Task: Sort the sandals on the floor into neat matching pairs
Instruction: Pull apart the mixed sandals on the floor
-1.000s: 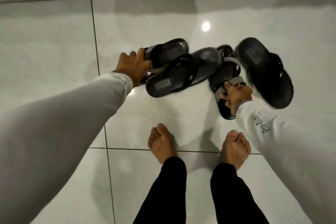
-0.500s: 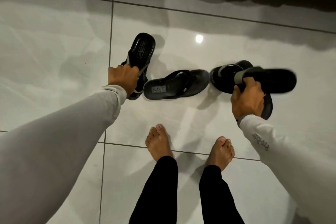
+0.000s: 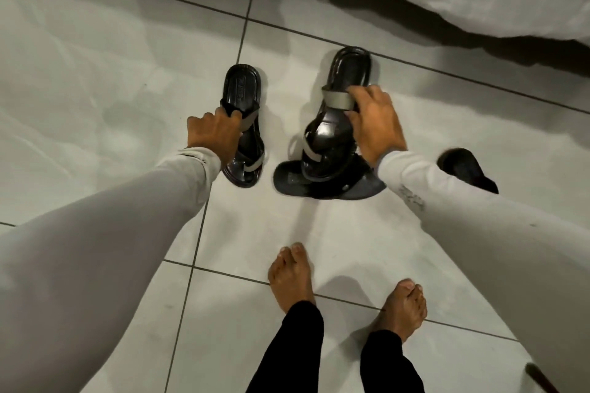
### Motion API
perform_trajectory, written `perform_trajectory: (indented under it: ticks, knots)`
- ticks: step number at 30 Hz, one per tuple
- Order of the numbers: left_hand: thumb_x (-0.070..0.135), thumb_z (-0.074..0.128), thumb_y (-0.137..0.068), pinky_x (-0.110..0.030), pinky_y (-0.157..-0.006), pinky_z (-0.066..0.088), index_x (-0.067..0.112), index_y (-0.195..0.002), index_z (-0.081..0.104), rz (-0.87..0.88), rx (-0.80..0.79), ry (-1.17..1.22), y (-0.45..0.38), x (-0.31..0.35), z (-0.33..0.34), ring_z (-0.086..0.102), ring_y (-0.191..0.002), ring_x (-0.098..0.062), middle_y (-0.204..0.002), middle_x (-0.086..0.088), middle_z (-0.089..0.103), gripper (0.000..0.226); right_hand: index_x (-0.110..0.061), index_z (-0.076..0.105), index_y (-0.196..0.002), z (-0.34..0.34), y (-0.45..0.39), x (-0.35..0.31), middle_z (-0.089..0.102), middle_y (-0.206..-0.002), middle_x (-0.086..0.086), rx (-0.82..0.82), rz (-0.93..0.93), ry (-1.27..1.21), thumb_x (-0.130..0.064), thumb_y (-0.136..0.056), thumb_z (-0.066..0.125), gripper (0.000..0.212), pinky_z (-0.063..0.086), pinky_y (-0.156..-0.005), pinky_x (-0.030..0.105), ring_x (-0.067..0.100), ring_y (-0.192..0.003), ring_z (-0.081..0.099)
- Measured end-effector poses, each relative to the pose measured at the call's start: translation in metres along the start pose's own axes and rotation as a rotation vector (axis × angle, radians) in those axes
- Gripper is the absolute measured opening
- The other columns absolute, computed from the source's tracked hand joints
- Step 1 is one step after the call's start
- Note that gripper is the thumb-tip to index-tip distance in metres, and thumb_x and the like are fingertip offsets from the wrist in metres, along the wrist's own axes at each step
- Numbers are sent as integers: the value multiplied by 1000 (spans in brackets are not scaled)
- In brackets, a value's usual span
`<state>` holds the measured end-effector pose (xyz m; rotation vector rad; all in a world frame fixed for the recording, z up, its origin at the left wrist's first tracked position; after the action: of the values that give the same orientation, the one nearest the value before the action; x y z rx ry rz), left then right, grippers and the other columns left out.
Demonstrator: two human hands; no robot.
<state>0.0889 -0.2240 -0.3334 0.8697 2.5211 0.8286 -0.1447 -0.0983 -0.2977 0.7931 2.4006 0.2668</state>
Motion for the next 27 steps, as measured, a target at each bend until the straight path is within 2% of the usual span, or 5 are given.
perform_trajectory:
  ticks: [6,14,18,24,27]
  knots:
    - [25,55,-99,-46,-88,48,11,-131,49,14,-6,26,-32,-2,-12,64,-110,-42,-123,-18,59,36,-16,53,-137,50,-31,-46,55,-134,12,-22,-62,53,0,-92,61,49,55,-98,44,34,-120,53]
    - [28,53,-101,-49,-91,49,11,-135,46,40,-1,47,-54,21,-28,64,-112,-41,-127,-19,58,39,-15,55,-133,65,-54,-40,56,-132,12,-42,1,49,-2,-93,63,43,55,-93,44,34,-120,53]
    - [27,54,-100,-50,-92,48,12,-135,47,66,0,38,-59,31,-37,63,-113,-42,-128,-18,58,38,-18,49,-143,65,-53,-29,53,-141,11,-62,38,16,0,-93,63,55,55,-98,44,34,-127,53]
    - [21,51,-98,-54,-88,53,15,-150,31,117,125,194,-14,64,-43,60,-114,-44,-136,-20,53,56,-22,38,-152,48,5,22,38,-156,13,-164,102,-3,-4,-96,51,61,44,-111,51,38,-138,44]
    - [28,50,-99,-50,-80,54,9,-146,41,156,190,235,28,95,-28,63,-108,-43,-131,-19,57,51,-24,39,-151,31,66,90,34,-159,10,-211,255,29,-7,-95,50,59,38,-116,48,35,-143,38]
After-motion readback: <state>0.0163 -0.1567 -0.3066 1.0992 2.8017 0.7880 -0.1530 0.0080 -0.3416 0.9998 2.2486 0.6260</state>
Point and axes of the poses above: each hand's wrist, its own y-axis away from the middle knuckle, its own z-axis out of the palm, x = y × z, the point moved 9 cm from there along -y, towards the middle knuckle
